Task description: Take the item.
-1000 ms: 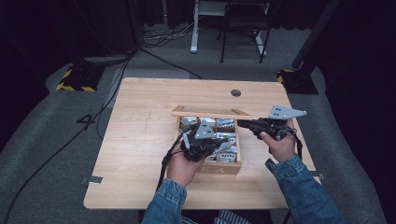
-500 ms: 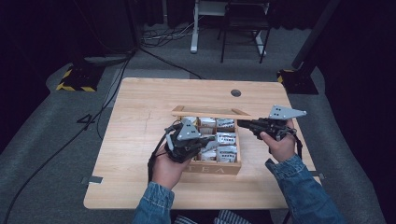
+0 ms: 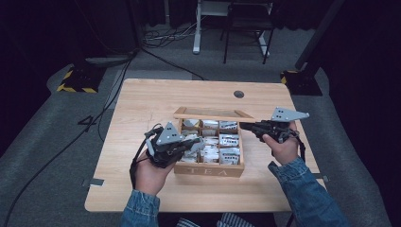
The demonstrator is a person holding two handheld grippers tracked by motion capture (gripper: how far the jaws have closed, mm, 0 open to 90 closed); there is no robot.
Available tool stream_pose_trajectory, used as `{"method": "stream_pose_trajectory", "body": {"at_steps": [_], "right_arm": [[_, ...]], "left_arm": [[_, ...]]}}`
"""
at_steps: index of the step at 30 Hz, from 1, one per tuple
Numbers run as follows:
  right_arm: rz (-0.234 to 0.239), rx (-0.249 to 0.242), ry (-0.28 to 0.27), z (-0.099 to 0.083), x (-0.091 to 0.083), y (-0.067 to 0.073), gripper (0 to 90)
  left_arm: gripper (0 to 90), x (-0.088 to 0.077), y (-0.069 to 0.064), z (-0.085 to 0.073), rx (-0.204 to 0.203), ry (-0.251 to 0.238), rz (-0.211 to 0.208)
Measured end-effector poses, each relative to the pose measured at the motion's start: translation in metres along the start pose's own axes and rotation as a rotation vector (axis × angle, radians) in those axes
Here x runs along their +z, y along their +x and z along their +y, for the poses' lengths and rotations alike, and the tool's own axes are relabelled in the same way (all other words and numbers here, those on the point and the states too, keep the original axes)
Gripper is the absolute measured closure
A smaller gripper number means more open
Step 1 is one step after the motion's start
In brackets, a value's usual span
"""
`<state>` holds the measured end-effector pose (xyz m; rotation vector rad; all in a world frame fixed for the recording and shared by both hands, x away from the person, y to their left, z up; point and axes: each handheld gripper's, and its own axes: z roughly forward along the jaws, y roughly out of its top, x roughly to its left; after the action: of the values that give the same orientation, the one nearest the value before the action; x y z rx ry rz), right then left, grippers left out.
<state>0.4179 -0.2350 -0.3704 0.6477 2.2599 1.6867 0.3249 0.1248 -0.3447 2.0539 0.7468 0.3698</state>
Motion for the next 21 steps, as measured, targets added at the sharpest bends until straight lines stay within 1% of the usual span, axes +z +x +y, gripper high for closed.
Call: {"method": "stream_pose_trajectory", "body": {"at_steps": [3,4,5,6,11,13,14,15,16,21], "right_arm": [[0.001,-0.002,0.001,0.0,0.0,0.0,90.0],[0.0,-0.001,0.001,0.0,0.0,0.0,90.0],[0.001,-0.001,-0.001,0.0,0.0,0.0,90.0],[0.001,-0.001,-0.001,0.0,0.0,0.0,90.0],[-0.001,-0.001,0.0,0.0,0.0,0.0,90.0],[-0.001,-0.002,0.0,0.0,0.0,0.0,90.0],[-0.001,-0.002,0.0,0.0,0.0,0.0,90.0],[-0.001,-0.002,0.0,0.0,0.0,0.0,90.0],[-0.001,-0.002,0.0,0.0,0.0,0.0,90.0],[-0.001,-0.002,0.001,0.0,-0.001,0.0,90.0]], "left_arm": [[90.0,-0.008,0.006,-0.008,-0.027,-0.008,0.019],[90.0,-0.01,0.008,-0.011,-0.035,-0.007,0.031],[90.0,-0.015,0.014,-0.017,-0.051,0.004,0.05],[90.0,-0.015,0.014,-0.017,-0.051,0.004,0.05],[90.0,-0.025,0.029,-0.028,-0.09,0.002,0.089],[90.0,-0.029,0.032,-0.031,-0.105,0.001,0.11],[90.0,-0.031,0.034,-0.033,-0.104,0.003,0.119],[90.0,-0.034,0.037,-0.036,-0.114,0.009,0.138],[90.0,-0.034,0.037,-0.036,-0.114,0.009,0.138],[90.0,-0.041,0.045,-0.045,-0.142,0.002,0.172]]}}
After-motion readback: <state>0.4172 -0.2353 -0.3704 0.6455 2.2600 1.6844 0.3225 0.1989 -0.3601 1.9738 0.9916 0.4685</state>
